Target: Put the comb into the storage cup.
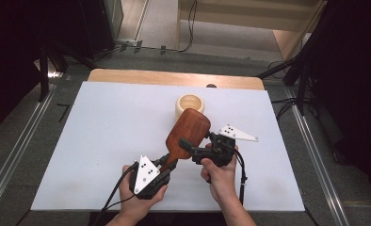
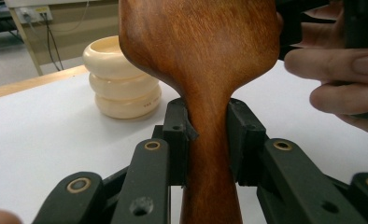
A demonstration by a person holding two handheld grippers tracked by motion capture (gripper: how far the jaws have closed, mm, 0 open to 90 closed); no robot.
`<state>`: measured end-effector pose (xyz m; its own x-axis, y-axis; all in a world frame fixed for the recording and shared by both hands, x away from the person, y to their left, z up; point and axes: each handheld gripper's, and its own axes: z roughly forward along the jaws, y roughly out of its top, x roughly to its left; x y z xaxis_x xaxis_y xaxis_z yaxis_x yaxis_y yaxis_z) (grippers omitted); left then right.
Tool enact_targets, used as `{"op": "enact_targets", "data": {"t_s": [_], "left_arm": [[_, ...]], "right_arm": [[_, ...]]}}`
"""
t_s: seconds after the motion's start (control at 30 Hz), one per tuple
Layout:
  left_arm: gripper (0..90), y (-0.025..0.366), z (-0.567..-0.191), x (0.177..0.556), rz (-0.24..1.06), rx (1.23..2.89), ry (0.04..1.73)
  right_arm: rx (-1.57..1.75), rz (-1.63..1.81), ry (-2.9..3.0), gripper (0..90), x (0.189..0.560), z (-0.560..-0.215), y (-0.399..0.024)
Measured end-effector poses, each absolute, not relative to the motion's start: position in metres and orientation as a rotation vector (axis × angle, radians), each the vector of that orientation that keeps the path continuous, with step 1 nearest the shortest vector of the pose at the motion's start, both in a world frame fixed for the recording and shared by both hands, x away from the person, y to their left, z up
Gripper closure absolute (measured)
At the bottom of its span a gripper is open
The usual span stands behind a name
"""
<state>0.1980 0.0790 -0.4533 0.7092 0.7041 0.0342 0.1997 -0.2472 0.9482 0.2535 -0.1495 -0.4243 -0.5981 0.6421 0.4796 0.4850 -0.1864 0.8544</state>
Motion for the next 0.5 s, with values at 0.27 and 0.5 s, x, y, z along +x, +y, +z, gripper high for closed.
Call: {"op": "enact_targets", "data": {"t_s": [0.27, 0.5], "left_arm": [[72.8, 0.0769, -0.4574, 0.1961, 0.563, 1.799, 0.702], [72.8, 0.0768, -0.4594, 0.1969, 0.559, 1.805, 0.696]], "right_arm": [[1.423, 1.894, 1.903, 24.1, 0.2555, -0.4273, -0.1474], [1.468, 1.963, 1.913, 34.0, 0.2569, -0.4294, -0.1506]]}}
